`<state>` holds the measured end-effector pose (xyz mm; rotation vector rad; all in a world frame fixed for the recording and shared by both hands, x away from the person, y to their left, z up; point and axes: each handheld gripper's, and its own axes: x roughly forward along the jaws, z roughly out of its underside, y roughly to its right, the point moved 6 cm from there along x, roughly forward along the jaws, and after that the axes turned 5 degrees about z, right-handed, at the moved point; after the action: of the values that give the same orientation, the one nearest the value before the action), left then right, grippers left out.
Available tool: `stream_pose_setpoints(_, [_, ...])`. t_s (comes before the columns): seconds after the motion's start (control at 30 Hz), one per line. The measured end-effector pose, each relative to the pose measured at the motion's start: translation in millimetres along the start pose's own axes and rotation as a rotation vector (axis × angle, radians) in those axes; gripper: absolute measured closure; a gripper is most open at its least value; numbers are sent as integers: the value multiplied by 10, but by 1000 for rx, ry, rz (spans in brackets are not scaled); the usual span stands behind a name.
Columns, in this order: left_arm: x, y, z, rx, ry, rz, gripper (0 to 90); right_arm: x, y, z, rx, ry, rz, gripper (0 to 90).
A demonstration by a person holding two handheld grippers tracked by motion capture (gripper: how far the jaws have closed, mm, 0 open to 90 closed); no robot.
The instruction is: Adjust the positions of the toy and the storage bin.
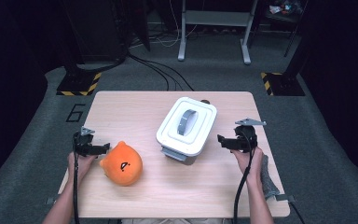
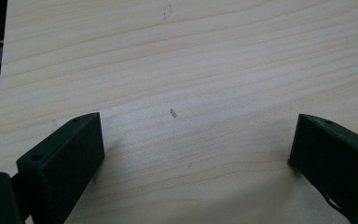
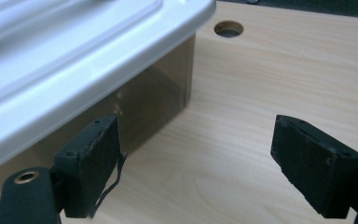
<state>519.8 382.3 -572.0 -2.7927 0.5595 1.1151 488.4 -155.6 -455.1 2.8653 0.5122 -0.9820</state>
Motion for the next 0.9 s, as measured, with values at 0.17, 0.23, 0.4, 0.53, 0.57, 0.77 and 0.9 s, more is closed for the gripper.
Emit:
stream_pose_setpoints(0.17, [-2, -2, 1, 3, -1, -1, 25, 60, -26, -173, 0, 17, -11, 154])
stream_pose_setpoints(0.23, [-2, -2, 1, 3, -1, -1, 25, 82, -41, -223, 0, 17, -20, 154])
stream_pose_setpoints(0.4, [-2, -3, 0, 3, 0, -1, 25, 161, -75, -316, 7, 18, -37, 153])
stream_pose_setpoints(0.53, [-1, -4, -1, 5, 1, -1, 25, 231, -109, -400, 1, 16, -48, 176])
stream_pose_setpoints(0.57, [-1, -4, -1, 5, 2, -1, 25, 247, -118, -423, -1, 19, -46, 186])
stream_pose_setpoints(0.77, [-10, -3, 3, 6, -10, 2, 25, 368, -161, -494, -3, -6, -56, 313])
stream_pose_setpoints(0.9, [-10, -3, 3, 6, -9, 3, 25, 430, -173, -515, 20, -15, -66, 390])
